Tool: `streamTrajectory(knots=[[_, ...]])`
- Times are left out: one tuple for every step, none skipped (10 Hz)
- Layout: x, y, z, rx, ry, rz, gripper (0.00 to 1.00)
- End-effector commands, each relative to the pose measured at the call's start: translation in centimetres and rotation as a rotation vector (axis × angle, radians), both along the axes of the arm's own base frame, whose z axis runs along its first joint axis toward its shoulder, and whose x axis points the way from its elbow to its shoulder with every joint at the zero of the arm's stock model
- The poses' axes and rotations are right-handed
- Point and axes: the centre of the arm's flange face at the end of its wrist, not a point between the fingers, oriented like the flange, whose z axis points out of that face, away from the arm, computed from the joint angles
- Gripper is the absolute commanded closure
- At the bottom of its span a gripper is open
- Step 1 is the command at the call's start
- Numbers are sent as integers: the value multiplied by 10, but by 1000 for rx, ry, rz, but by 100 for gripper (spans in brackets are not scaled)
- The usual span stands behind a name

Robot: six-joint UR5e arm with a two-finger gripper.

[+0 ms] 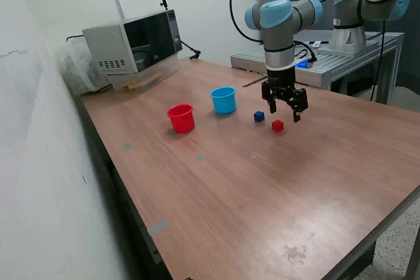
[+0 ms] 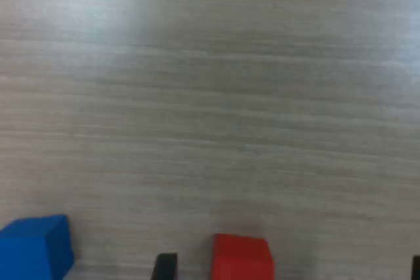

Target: Place red objects in the red bin, and blue objects in the blue bin.

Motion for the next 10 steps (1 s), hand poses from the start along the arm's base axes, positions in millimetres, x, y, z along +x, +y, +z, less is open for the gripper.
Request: streamTrajectory(knots=[[-3, 4, -11, 1, -12, -7, 0], [-4, 4, -13, 1, -15, -7, 0], [-4, 4, -15, 2, -17, -7, 0], [-6, 4, -18, 1, -17, -7, 0], [-8, 5, -17, 0, -8, -9, 0], [-9, 5, -16, 0, -5, -9, 0], [-11, 4, -16, 0, -1, -9, 0], [-12, 5, -20, 0, -8, -10, 0], [-12, 5, -24, 0, -11, -10, 0], [-12, 5, -24, 0, -11, -10, 0]])
